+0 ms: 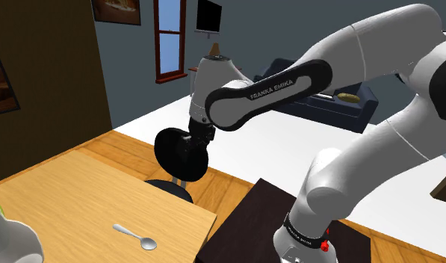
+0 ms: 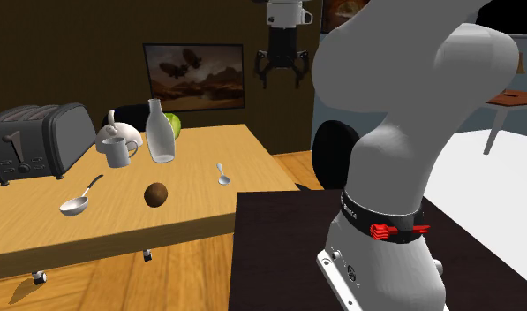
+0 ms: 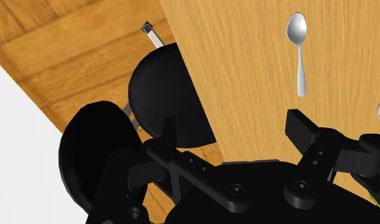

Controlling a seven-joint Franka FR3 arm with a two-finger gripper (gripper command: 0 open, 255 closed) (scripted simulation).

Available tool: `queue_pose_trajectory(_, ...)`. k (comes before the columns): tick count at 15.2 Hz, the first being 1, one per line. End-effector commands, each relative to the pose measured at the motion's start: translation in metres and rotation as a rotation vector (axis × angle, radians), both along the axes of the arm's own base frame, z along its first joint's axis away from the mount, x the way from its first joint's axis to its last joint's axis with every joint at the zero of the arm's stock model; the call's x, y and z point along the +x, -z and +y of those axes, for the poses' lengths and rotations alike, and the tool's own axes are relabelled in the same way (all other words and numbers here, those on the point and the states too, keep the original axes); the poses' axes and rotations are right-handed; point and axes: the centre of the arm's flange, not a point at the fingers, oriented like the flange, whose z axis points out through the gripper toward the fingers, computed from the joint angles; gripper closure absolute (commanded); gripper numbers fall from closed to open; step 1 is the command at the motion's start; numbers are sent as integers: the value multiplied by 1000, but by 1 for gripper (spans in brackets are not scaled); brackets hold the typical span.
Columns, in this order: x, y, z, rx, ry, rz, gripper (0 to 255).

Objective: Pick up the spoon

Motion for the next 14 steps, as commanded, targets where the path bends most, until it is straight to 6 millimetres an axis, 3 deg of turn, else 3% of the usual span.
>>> queue_pose_trajectory(1,8,23,13,10,-6,-7,0)
queue_pose_trajectory(14,52,157,101,66,-49,-38,0)
